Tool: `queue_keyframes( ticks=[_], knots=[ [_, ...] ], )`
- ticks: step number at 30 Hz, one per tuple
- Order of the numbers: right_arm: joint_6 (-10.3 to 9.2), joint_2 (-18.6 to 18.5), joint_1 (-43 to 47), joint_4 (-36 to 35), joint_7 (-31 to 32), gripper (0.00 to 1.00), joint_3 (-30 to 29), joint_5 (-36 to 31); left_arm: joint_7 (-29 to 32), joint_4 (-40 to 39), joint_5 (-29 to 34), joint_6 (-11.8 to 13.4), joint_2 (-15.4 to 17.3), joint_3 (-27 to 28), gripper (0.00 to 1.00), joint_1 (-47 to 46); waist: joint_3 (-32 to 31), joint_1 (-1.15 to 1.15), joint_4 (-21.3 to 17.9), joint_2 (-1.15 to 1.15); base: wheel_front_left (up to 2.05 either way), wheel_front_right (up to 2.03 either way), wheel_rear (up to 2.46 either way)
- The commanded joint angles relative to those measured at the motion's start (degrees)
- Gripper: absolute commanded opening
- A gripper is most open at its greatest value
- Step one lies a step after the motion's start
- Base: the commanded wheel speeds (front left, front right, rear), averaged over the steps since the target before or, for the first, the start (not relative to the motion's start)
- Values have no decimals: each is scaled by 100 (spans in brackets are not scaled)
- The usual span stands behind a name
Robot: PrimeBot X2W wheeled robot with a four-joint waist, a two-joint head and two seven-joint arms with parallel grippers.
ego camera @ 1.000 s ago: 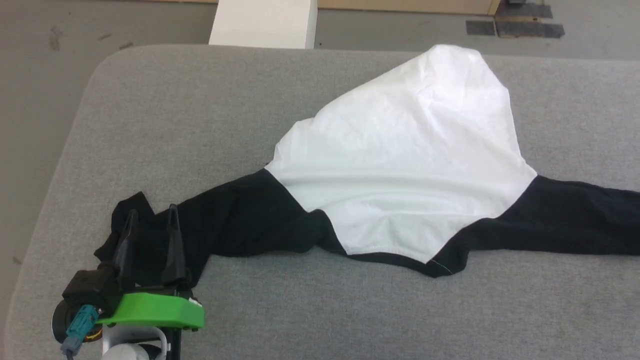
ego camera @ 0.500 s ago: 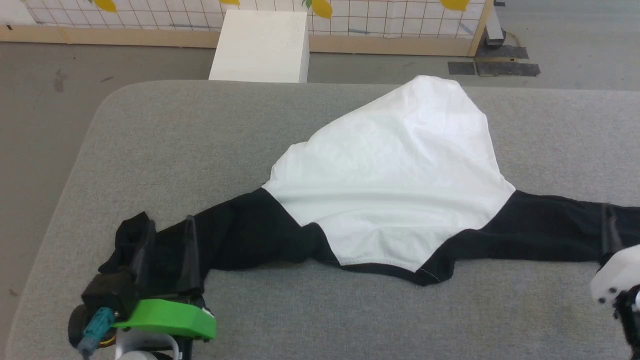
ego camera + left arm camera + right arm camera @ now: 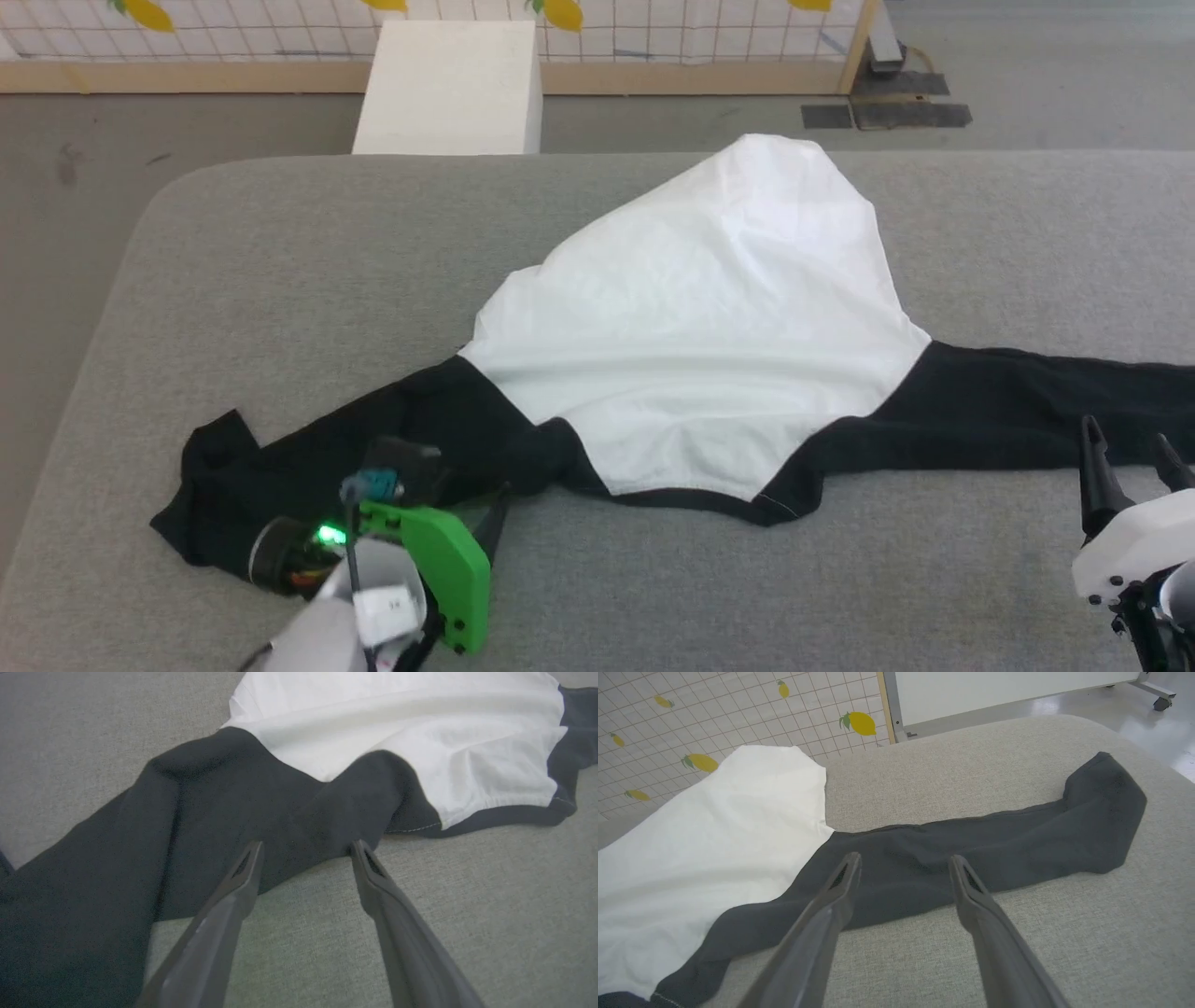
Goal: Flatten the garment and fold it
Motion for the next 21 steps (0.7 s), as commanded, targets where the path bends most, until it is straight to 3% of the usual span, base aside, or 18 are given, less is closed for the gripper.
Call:
queue_keyframes(
  ticks=[1,8,9,10,11,16,21],
  knots=[
    [-9,4,2,-29,-31,100,16,39,127,67,21,-13,87,-2,100,-184,106,0,-113,0,0,0,0],
    [-9,4,-84,21,-123,100,24,161,646,476,13,15,192,-52,100,-480,294,0,-326,0,0,0,0],
    [-9,4,-97,32,-137,100,23,171,610,505,-16,22,179,-32,36,-499,314,0,-348,0,0,0,0],
    [-9,4,-104,35,-150,100,14,167,569,514,-37,22,169,-20,7,-512,334,0,-359,0,0,0,0],
    [-9,4,-111,41,-166,100,4,163,498,521,-74,23,148,2,0,-521,351,0,-363,0,0,0,0],
    [-9,5,-101,-33,-132,100,151,-100,282,504,-196,33,95,65,0,-495,416,0,-336,0,0,0,0],
    [-9,-53,-41,-341,320,100,1126,-768,-50,294,-329,149,32,228,0,-373,439,0,-267,0,0,0,0]
  ],
)
